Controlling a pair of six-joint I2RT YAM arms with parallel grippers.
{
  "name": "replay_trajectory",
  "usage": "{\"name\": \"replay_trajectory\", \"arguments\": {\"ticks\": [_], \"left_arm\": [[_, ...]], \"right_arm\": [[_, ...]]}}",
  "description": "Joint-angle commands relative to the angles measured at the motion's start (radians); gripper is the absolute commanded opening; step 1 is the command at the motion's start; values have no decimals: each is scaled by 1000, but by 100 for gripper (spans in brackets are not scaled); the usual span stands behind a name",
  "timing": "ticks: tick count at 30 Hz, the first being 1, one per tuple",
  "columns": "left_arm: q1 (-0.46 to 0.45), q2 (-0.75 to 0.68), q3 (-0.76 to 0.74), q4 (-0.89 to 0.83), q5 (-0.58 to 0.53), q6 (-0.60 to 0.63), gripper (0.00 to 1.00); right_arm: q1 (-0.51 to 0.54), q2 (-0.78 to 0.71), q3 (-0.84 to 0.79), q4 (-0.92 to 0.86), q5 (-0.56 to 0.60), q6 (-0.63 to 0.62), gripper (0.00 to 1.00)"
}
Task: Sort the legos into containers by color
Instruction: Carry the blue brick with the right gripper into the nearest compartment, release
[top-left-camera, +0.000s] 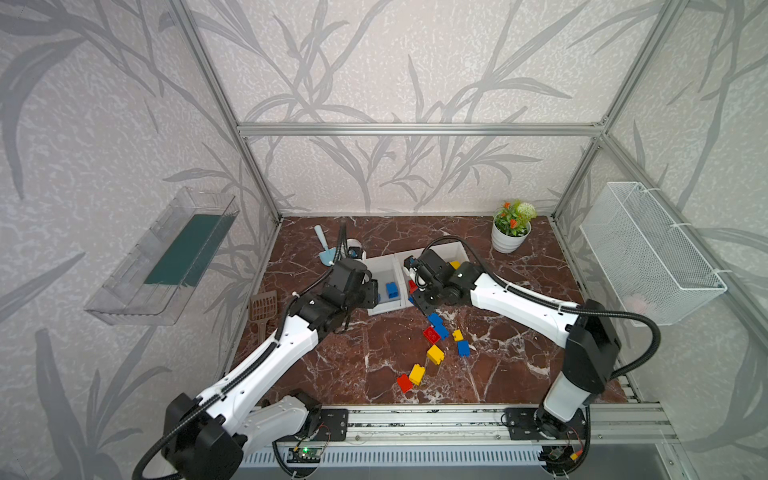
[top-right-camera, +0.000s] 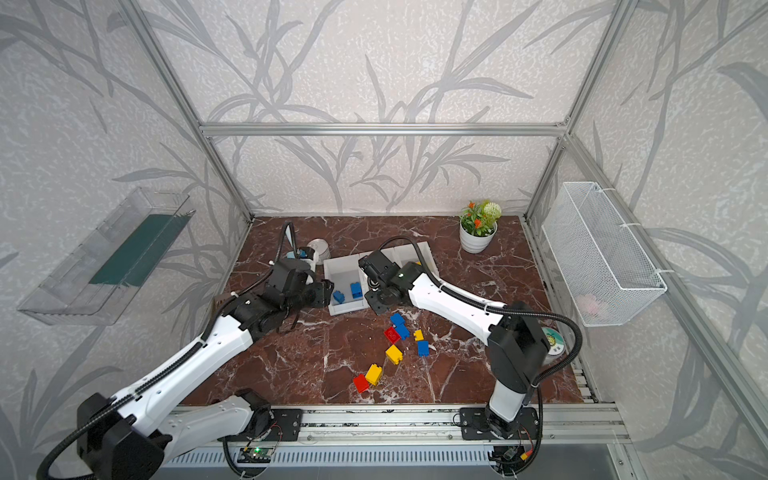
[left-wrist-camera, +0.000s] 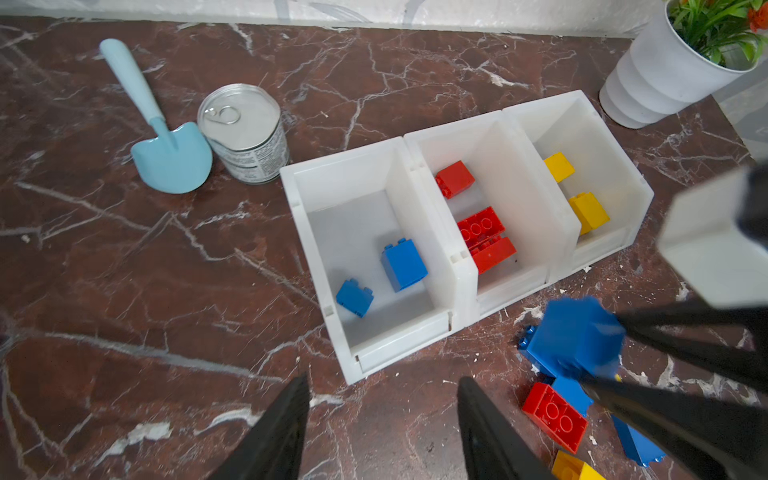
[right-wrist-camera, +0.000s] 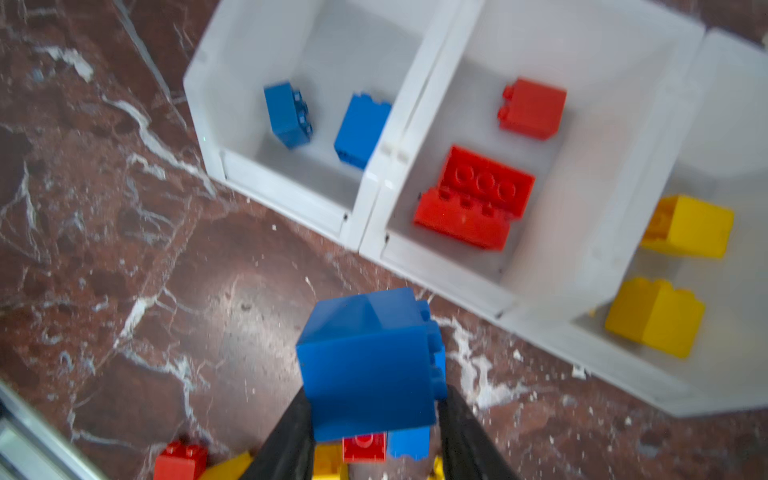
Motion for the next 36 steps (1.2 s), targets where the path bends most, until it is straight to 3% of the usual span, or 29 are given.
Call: {"name": "replay_trajectory", "arguments": {"ticks": [1,9,13,23,36], "left_arm": [[6,-79,-51,-67,-50,-55,60],[7,-178,-113,-93,-65,-68,60],[6,-170,-118,-93,-59,-68,60],[8,-170,-147,-66,-48,-77,61],[8,-163,-159,-42,2,-56,61]], "right_arm": [[-9,104,131,-26,-49,-76,41],[-18,374,475,-112,-70,-109,41],[-28,448,565,-141,-64,-99,43],[-36,501,675,-192,-57,-87,61],[-43,446,657,-207,-50,-67,63]]}}
